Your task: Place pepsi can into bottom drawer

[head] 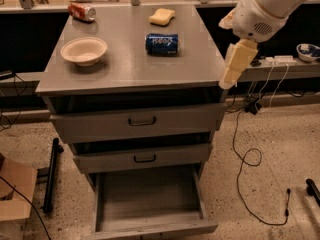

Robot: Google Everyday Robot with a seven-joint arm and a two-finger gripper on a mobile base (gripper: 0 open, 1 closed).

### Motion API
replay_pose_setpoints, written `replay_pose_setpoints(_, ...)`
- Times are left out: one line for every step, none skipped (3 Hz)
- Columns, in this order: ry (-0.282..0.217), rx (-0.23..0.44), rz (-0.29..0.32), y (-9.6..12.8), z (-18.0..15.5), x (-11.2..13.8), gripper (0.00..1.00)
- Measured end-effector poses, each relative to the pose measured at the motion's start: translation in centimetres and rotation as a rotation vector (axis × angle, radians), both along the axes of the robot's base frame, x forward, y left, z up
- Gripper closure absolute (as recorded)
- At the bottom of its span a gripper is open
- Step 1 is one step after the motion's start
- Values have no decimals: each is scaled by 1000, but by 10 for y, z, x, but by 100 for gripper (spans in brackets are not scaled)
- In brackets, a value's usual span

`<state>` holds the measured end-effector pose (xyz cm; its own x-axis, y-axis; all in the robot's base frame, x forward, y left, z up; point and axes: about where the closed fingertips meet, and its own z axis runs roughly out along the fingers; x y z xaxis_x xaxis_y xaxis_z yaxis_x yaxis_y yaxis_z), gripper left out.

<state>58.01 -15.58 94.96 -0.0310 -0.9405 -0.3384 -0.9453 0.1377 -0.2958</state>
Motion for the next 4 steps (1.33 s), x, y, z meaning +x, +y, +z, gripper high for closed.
replay_pose_setpoints(-12,62,34,22,-19,35,0)
replay_pose_setpoints(-30,135,100,47,-32,72,0)
replay_pose_setpoints(-48,227,145,65,-41,105,0)
replay_pose_setpoints(-59,337,177,83,-54,139,0)
